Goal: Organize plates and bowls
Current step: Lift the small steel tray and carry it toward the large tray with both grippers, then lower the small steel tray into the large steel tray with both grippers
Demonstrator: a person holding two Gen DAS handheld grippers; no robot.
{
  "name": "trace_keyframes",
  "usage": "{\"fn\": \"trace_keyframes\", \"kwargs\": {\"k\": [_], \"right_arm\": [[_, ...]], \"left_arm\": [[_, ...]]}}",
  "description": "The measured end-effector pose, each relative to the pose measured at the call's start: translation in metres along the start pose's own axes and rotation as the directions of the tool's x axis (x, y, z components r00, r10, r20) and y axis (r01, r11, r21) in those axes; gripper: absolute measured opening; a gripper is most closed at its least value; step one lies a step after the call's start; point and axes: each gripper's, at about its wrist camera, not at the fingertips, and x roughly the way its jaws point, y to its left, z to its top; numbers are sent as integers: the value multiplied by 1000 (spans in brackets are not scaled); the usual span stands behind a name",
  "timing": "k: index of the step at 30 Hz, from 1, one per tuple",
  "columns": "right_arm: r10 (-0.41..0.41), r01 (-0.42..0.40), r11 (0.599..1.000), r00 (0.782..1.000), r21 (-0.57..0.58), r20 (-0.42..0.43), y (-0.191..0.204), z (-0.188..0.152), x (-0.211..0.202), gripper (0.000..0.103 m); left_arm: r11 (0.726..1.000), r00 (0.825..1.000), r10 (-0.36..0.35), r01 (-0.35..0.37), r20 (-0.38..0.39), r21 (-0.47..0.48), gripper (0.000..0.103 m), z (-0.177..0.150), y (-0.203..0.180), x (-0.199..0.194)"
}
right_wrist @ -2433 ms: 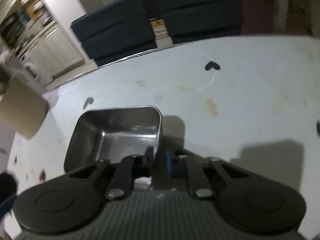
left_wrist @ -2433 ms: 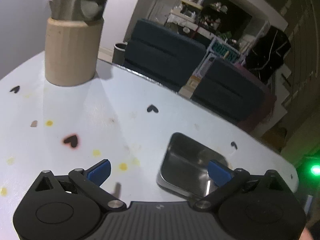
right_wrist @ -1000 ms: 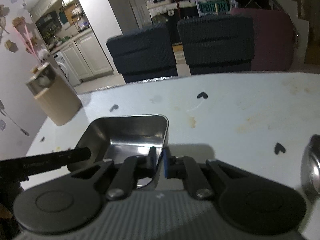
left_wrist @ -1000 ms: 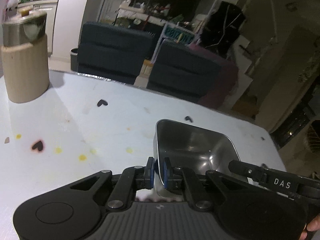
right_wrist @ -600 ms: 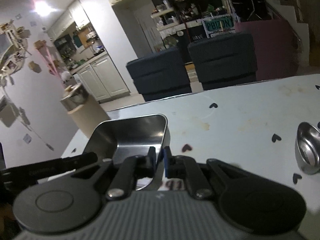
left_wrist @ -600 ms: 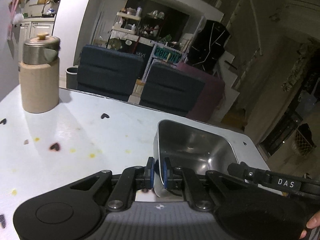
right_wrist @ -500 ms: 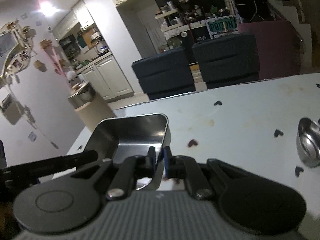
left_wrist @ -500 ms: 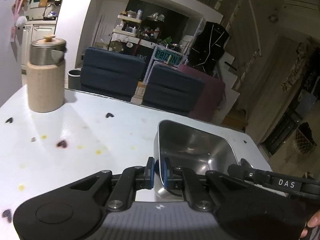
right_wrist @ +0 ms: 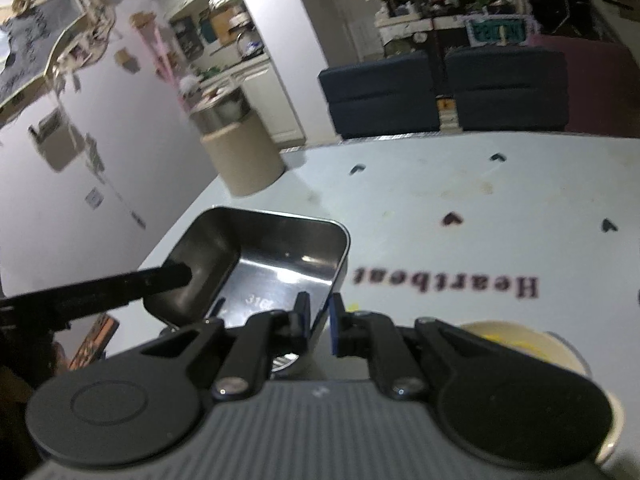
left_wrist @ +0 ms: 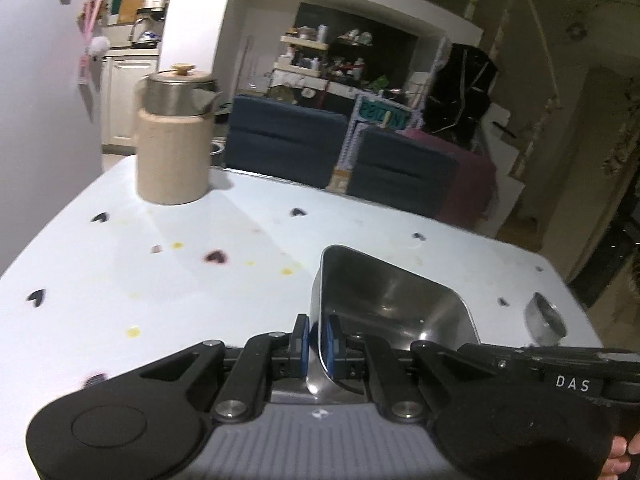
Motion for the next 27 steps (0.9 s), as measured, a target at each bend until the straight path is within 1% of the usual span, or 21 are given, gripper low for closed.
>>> {"fn": "trace_keyframes", "kwargs": {"k": [4, 12, 20, 25, 27], "right_arm": [[17, -18, 999, 999, -34, -29, 11, -1, 14, 11], [41, -47, 995, 996, -88, -77, 38, -8, 39, 11], [37, -54, 989, 992, -137, -123, 50, -14, 53, 12], [24, -43, 988, 992, -151, -124, 55, -14, 56, 12], [12, -28, 989, 994, -146, -107, 55, -14, 56, 12]], "left_arm": [[998, 998, 54, -53, -13, 15, 7, -6, 9, -1], [991, 989, 136, -136, -57, -5, 7, -15, 34, 0], [986, 980, 167, -169, -110, -3, 7, -22, 45, 8], [980, 971, 197, -194, -136, 32, 7, -25, 43, 13], [979, 968, 205, -200, -144, 43, 6, -26, 42, 16]]}}
